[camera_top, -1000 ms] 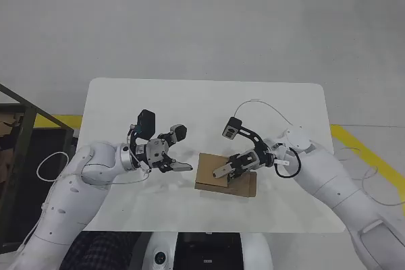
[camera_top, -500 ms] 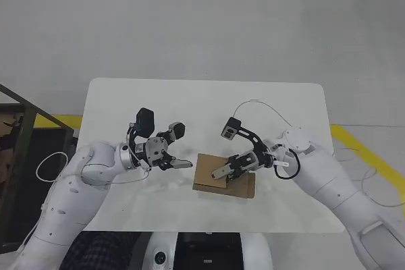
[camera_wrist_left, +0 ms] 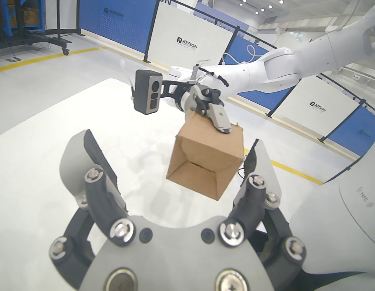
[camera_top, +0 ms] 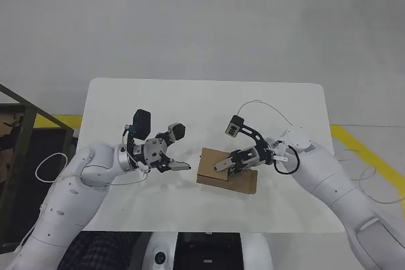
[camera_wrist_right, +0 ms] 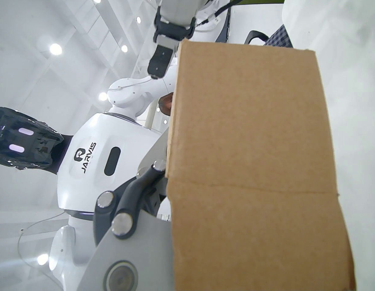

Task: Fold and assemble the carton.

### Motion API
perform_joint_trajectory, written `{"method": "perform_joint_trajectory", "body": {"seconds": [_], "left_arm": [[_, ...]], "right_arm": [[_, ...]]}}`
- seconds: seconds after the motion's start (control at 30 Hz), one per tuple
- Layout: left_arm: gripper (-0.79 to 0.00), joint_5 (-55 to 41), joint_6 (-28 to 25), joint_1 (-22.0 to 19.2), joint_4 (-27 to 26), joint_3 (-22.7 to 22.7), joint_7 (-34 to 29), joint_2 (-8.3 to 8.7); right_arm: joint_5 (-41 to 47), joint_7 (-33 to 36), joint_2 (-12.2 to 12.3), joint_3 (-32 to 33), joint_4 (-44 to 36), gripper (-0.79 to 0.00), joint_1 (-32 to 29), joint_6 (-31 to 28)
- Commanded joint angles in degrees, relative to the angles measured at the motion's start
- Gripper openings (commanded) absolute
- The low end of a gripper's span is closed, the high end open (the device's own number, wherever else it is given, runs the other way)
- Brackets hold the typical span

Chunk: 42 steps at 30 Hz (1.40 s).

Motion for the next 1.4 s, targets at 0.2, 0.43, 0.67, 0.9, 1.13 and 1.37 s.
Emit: {"method": "perform_joint_trajectory", "body": {"seconds": [0.2, 0.43, 0.67, 0.9, 1.13, 1.37], "left_arm": [[0.0, 12.2, 0.0, 0.92, -5.12, 2.14, 7.64, 1.7], [0.0, 29.54, 0.0, 1.8, -5.28, 3.11, 23.1, 2.51], [0.0, 40.47, 0.0, 1.29, -1.78, 5.5, 33.27, 2.91], [0.0, 45.03, 1.45, 0.32, 0.24, 6.86, 34.4, 2.67], [0.0, 43.85, 1.14, -1.03, 0.61, 8.44, 32.57, 2.22], [0.0, 41.48, 0.17, -2.03, 0.95, 9.23, 30.47, 1.94]], "right_arm": [[0.37, 0.0, -1.06, -1.29, 2.29, -0.785, 2.32, 0.01], [2.31, 0.0, -1.45, -1.91, 1.51, -0.785, 3.08, 0.0], [2.28, 0.0, -1.4, -2.52, 1.32, -0.785, 3.44, 0.0], [1.17, 0.0, -1.54, -2.76, 0.56, -0.785, 3.22, 0.0], [-1.38, 0.0, -2.0, -3.06, -0.17, -0.785, 3.11, 0.0], [-3.43, 0.0, -2.74, -3.19, -0.06, -0.785, 3.16, 0.0]]}}
